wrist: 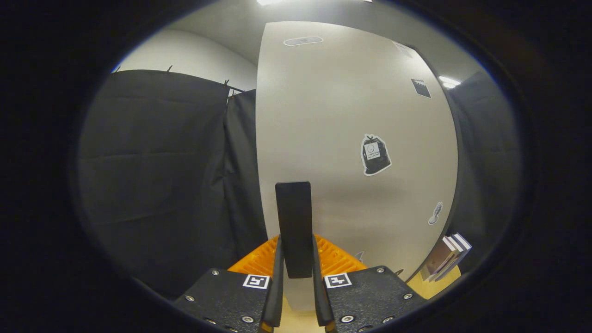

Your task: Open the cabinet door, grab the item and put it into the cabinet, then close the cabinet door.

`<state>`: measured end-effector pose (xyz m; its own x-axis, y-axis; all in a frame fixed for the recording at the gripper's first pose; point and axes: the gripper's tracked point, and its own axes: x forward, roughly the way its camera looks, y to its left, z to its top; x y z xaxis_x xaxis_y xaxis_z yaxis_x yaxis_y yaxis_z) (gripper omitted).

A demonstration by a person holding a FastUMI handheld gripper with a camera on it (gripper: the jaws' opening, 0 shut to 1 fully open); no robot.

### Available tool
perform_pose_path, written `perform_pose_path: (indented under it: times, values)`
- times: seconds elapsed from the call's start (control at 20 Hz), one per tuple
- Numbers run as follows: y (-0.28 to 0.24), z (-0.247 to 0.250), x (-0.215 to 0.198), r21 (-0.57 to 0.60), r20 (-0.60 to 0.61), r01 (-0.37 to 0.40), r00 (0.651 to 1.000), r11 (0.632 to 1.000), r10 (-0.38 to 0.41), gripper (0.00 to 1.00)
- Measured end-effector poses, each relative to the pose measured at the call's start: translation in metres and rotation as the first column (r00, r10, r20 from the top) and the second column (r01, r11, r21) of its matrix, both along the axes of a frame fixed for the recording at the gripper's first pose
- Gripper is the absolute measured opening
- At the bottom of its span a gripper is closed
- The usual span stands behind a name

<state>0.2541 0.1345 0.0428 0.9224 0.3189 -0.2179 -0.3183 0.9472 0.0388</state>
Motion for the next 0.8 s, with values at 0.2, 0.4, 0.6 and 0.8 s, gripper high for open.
perform_pose_path:
  times: [0.2,0.4,0.6,0.8]
  values:
    - [-0.006,0.006,-0.017,0.009,-0.01,-0.003,1.0,1.0,0.003,0.29]
    - [-0.014,0.009,-0.028,0.026,0.0,0.011,1.0,1.0,-0.011,0.29]
    - [-0.021,0.012,-0.035,0.005,0.017,0.034,0.999,0.999,-0.034,0.27]
    - [-0.027,0.014,-0.044,0.043,0.01,0.069,0.998,0.997,-0.069,0.25]
